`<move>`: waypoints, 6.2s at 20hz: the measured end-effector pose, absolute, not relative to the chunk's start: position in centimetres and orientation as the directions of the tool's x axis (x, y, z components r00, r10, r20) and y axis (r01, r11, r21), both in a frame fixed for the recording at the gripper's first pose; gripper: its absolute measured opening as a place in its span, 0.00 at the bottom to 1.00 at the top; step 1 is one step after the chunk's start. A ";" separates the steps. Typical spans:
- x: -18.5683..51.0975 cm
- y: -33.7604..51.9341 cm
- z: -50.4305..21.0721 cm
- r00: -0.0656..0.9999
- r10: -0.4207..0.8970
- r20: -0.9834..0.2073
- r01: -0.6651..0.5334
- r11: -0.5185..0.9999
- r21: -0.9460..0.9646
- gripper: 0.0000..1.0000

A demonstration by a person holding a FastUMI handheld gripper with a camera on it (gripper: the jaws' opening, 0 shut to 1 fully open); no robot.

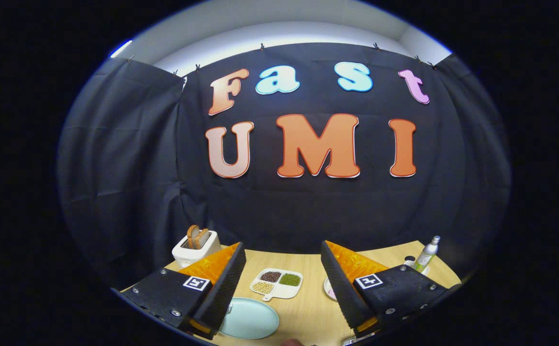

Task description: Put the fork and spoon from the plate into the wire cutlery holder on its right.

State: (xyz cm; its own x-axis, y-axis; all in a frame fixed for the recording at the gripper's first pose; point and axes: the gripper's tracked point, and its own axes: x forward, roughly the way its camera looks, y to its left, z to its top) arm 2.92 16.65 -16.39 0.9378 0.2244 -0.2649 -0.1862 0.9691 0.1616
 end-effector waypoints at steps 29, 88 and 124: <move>-6.6 33.2 -45.4 -0.036 0.213 -0.976 -0.405 0.890 0.209 0.79; -21.1 -1.0 -37.1 -0.269 0.110 -0.957 -0.125 0.981 0.148 0.04; -0.5 -8.6 -4.3 0.993 0.017 -0.114 -0.009 0.997 0.071 0.91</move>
